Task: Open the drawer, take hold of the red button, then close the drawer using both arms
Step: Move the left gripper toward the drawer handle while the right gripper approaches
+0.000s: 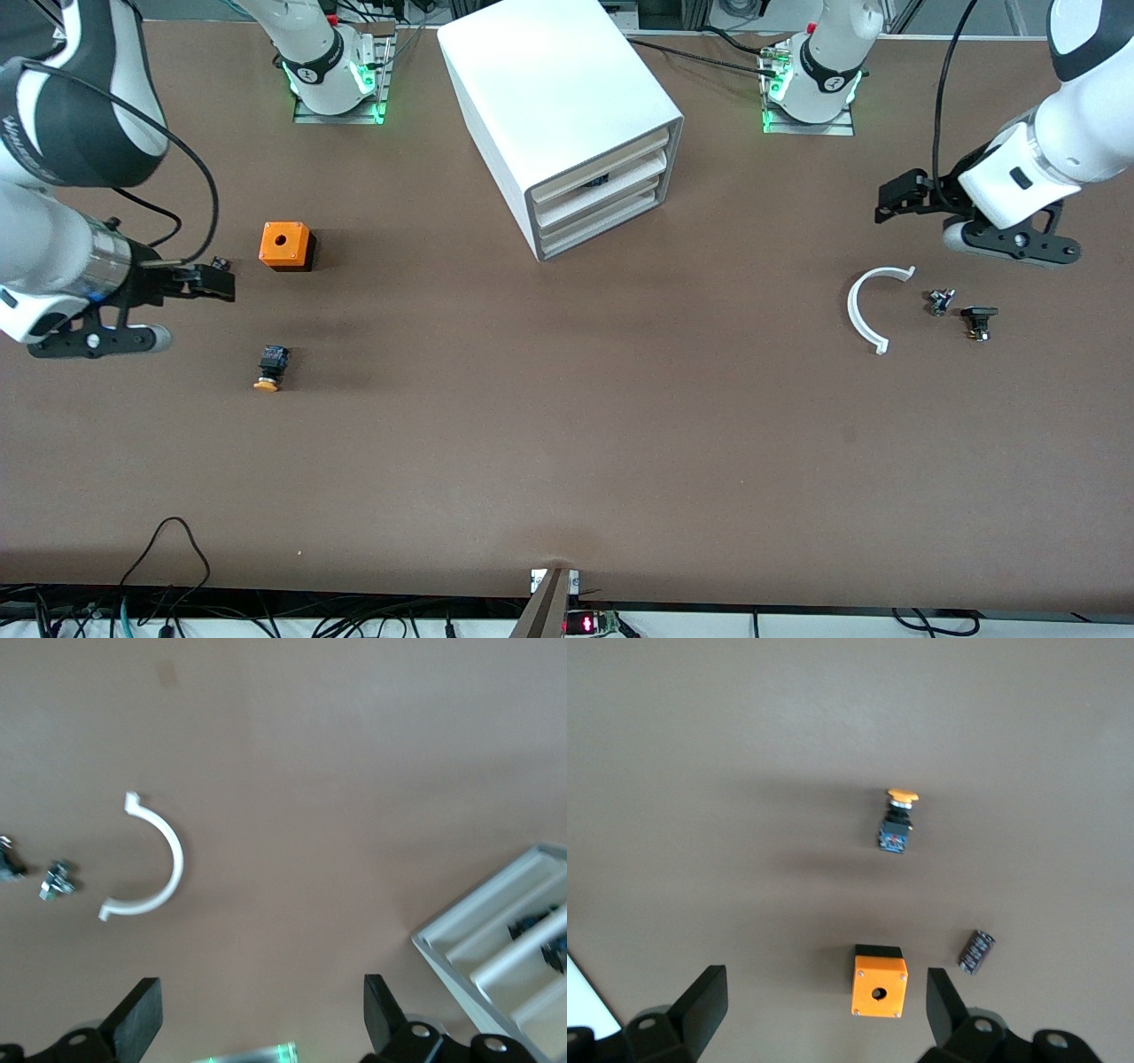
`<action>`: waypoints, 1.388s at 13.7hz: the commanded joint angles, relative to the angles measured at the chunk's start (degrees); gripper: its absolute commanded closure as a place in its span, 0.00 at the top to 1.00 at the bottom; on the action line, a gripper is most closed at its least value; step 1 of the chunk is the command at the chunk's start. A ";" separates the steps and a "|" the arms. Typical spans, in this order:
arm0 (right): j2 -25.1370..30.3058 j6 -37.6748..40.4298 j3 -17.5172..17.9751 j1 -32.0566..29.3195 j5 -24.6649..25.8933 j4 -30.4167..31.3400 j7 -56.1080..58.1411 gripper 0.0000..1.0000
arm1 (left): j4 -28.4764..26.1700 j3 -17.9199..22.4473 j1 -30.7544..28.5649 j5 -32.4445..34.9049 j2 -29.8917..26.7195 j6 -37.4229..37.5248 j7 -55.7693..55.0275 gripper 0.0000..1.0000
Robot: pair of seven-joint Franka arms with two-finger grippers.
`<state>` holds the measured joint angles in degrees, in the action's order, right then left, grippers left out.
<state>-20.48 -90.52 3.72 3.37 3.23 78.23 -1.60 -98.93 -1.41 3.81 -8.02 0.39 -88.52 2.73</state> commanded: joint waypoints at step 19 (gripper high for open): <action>-2.54 -0.97 0.05 16.40 -6.82 -5.19 -41.16 0.99 | -21.89 -5.71 2.69 -53.30 17.54 -10.70 44.96 0.91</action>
<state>-21.66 -91.89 3.97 18.99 -1.22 75.16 -36.79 -115.49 -6.80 6.78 -56.52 19.51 -97.39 41.02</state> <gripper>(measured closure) 0.004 0.066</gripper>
